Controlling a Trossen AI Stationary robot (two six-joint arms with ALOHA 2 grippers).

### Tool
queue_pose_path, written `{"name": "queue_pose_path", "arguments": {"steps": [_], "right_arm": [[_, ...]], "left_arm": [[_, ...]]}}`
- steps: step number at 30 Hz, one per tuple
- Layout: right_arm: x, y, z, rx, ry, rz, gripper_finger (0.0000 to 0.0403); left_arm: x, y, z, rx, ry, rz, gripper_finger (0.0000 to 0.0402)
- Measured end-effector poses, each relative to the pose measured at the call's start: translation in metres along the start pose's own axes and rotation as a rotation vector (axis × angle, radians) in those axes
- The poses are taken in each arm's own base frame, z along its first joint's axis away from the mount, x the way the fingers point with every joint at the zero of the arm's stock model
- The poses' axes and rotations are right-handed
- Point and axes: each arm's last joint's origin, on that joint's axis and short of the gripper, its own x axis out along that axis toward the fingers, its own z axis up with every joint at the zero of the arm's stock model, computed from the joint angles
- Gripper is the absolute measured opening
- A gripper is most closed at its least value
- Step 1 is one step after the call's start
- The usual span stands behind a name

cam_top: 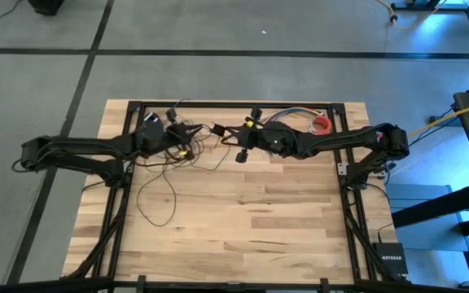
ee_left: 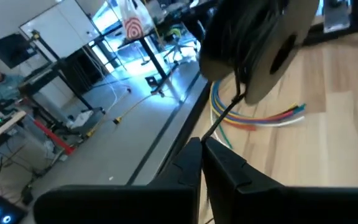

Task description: Coiling cords

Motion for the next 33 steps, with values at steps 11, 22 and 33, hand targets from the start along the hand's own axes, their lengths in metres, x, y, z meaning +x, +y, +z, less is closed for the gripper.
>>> {"name": "queue_pose_path", "arguments": {"steps": [11,22,33], "right_arm": [[0.008,0.006,-0.009,-0.09,0.026,0.006,0.0005],[0.009,0.002,-0.016,-0.106,0.096,-0.027,0.0002],[0.009,0.002,-0.014,-0.101,0.081,-0.036,0.0001]], "left_arm": [[-0.02,0.01,0.015,-0.161,-0.122,-0.011,0.0006],[-0.013,0.002,0.01,-0.16,-0.089,-0.099,0.0004],[-0.003,-0.008,0.0,-0.212,-0.012,-0.157,0.0055]]}}
